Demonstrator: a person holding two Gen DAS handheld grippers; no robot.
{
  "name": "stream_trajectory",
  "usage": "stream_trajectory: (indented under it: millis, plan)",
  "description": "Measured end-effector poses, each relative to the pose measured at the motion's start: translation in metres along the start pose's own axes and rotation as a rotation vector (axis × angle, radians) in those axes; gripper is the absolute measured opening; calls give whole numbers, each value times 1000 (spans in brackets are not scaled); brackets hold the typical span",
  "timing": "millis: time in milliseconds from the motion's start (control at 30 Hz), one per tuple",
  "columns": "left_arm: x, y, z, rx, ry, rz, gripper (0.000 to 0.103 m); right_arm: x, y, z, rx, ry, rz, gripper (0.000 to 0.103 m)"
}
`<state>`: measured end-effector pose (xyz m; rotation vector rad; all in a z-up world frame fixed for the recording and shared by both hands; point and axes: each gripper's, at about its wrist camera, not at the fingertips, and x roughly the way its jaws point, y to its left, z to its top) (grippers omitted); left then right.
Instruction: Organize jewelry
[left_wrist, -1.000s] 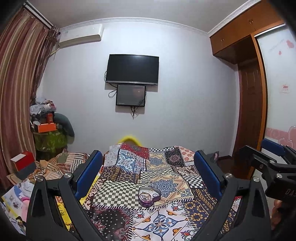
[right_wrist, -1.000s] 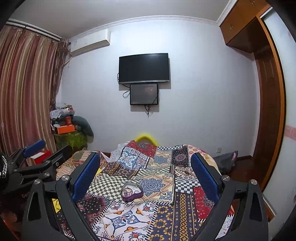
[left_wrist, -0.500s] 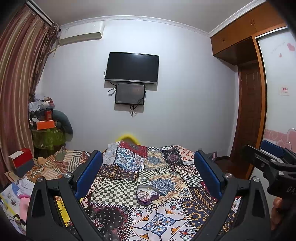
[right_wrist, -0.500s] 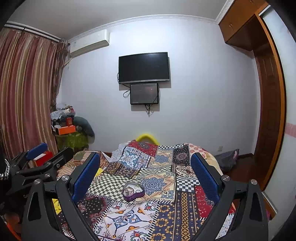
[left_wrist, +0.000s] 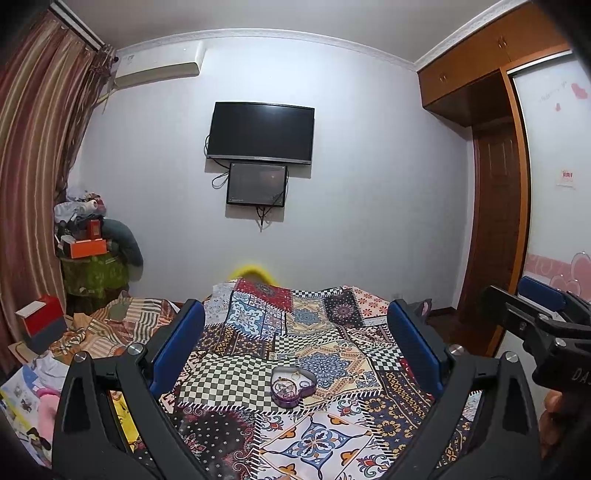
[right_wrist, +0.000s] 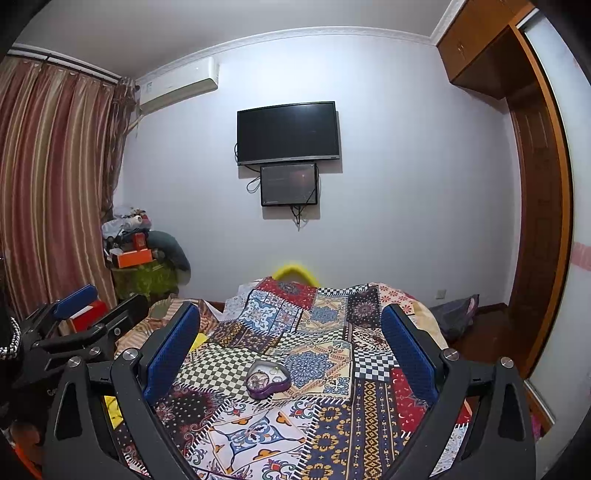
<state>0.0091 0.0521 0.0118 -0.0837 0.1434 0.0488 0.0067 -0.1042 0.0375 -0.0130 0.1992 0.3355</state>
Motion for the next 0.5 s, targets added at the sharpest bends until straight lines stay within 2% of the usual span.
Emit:
stream_trajectory:
  millis: [167,500]
  plan:
    - [2,-1,-2,2,12,-21,99,2,1,0,2,4,-1,97]
    - [5,-3,-5,19,17,-17,100,3,0,-1,9,11,3,97]
